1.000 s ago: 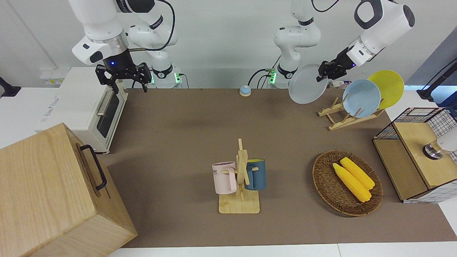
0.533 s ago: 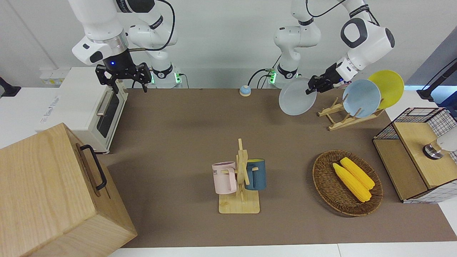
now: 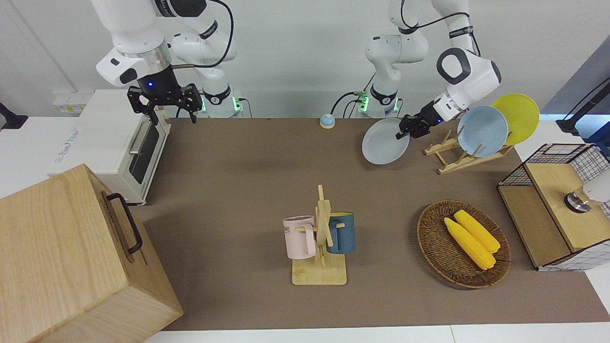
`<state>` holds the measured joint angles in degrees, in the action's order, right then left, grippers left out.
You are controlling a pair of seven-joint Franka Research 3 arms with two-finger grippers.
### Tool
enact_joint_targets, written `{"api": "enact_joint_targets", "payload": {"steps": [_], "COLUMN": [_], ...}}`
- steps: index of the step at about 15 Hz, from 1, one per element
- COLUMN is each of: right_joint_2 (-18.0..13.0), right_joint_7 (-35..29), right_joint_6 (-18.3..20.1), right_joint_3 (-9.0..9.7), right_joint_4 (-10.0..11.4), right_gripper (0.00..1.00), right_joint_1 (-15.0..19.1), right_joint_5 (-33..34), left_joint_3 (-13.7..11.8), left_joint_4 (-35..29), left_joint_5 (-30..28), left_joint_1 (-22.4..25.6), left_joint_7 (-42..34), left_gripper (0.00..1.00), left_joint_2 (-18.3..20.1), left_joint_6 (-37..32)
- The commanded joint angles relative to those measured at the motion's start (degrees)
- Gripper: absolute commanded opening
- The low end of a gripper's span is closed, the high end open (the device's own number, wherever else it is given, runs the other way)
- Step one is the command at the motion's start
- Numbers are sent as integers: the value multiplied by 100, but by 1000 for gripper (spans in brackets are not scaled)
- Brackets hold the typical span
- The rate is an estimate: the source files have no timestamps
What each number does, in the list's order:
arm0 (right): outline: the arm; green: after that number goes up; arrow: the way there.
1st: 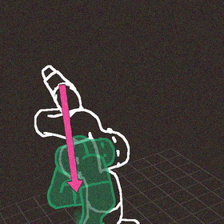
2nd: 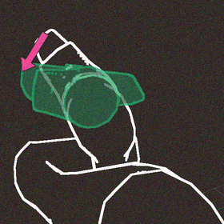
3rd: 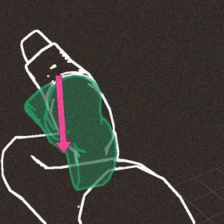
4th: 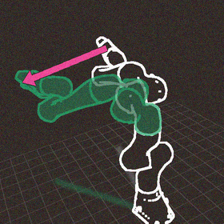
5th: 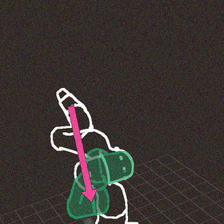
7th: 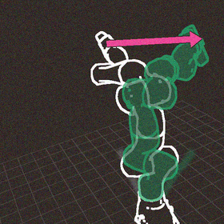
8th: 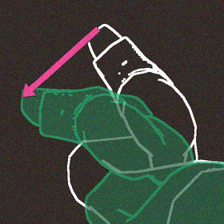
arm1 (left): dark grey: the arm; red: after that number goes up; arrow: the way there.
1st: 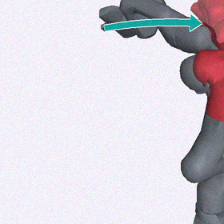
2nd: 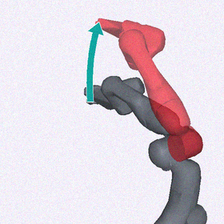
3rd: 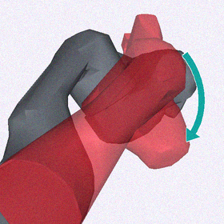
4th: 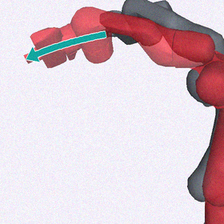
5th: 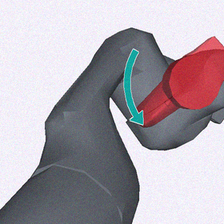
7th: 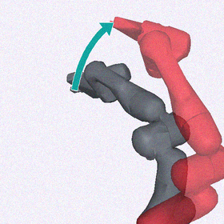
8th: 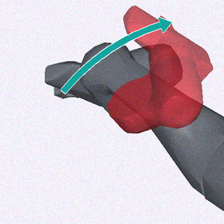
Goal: Pick gray plate from low plate rack and place it on table with left arm
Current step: 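Lift the gray plate out of the rack and carry it farther onto the table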
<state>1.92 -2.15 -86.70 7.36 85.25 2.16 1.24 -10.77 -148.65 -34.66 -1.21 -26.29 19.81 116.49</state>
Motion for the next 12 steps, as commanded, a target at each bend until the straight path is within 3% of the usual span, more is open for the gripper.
{"api": "enact_joint_targets", "payload": {"steps": [1, 7, 12], "right_joint_2": [54, 54, 54], "right_joint_7": [-75, -75, -84], "right_joint_6": [92, 92, 92], "right_joint_3": [116, 116, 116], "right_joint_4": [-122, -122, -122], "right_gripper": [983, 983, 983], "right_joint_1": [127, 127, 127], "right_joint_5": [17, 17, 17], "left_joint_3": [5, 5, 163], "left_joint_4": [-111, -173, -138], "left_joint_5": [-497, -516, -489], "left_joint_1": [-142, -151, -178], "left_joint_7": [-569, -799, -711], "left_gripper": [0, 0, 490], "left_joint_2": [-266, -382, -329], "left_joint_6": [373, 506, 523]}}
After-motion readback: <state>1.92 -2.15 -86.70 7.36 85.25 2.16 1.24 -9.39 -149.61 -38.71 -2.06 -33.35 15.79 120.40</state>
